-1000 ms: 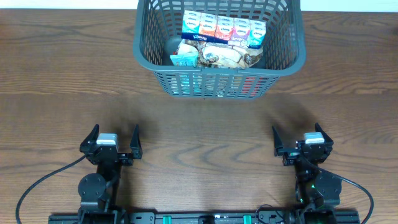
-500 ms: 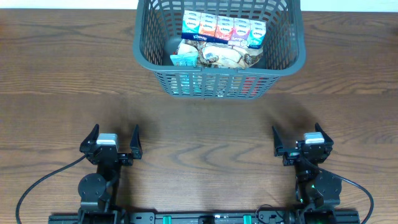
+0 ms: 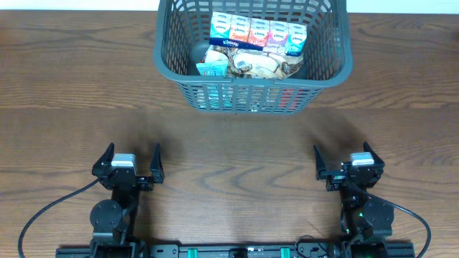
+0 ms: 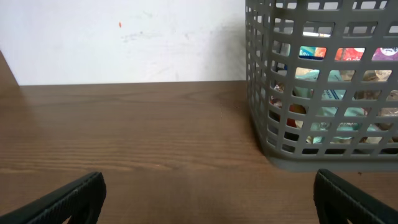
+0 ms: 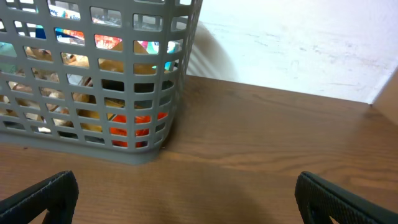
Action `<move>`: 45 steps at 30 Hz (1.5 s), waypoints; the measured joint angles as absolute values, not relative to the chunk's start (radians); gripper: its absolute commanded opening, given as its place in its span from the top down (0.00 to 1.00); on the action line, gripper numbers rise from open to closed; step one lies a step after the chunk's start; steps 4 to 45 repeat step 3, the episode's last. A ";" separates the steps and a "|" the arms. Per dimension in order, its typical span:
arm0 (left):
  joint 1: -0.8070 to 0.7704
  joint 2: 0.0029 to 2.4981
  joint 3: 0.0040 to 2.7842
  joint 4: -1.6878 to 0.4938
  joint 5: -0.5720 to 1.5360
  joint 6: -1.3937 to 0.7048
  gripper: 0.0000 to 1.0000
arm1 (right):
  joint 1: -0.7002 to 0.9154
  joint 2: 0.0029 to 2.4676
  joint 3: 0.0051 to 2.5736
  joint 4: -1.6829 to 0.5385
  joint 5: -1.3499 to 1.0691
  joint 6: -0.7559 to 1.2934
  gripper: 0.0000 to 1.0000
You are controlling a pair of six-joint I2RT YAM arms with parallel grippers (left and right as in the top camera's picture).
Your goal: Pack container
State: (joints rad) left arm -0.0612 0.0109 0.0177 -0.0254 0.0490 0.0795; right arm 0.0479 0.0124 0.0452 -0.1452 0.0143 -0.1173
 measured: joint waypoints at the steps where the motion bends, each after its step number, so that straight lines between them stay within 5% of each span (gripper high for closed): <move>1: -0.061 0.011 0.018 -0.026 0.049 0.080 0.01 | 0.048 0.012 0.045 -0.145 0.014 -0.117 0.01; 45: -0.061 0.011 0.018 -0.025 0.049 0.080 0.01 | 0.048 0.012 0.045 -0.145 0.014 -0.117 0.01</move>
